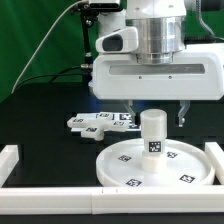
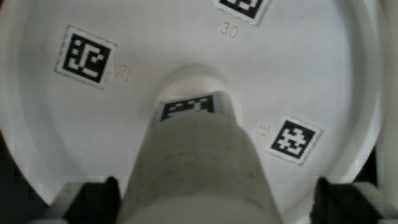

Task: Assemble round table

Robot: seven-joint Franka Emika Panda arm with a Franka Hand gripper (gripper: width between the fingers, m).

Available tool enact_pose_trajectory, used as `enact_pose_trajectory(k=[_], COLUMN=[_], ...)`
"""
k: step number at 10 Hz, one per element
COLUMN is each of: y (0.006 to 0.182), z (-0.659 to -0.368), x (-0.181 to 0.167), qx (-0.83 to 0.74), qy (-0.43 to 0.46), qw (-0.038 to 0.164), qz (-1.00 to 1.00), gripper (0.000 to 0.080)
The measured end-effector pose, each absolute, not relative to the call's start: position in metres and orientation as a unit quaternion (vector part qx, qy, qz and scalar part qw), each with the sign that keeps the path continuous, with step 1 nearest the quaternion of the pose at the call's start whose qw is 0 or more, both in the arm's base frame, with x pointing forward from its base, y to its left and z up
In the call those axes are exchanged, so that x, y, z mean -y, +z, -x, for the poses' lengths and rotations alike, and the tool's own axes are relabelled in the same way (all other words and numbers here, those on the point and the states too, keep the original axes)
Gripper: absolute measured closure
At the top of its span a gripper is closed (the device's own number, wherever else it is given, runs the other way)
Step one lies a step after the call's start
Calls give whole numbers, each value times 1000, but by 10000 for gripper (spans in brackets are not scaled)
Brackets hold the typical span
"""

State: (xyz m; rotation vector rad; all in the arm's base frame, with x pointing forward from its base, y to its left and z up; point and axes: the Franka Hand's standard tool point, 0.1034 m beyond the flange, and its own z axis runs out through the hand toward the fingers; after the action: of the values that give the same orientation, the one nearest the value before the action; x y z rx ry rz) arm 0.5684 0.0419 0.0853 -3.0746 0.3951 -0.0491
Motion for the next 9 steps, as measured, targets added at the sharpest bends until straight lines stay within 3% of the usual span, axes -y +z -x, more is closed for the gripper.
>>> enact_pose_trajectory(k=[1,5,9], y=[85,84,83], z=[-568,-568,-565], x=[-41,-38,-36], qx=[-154,-337,-579], qy=[-15,-22,-11], qw=[21,22,41], qz=[988,941,814], gripper=[395,393,393])
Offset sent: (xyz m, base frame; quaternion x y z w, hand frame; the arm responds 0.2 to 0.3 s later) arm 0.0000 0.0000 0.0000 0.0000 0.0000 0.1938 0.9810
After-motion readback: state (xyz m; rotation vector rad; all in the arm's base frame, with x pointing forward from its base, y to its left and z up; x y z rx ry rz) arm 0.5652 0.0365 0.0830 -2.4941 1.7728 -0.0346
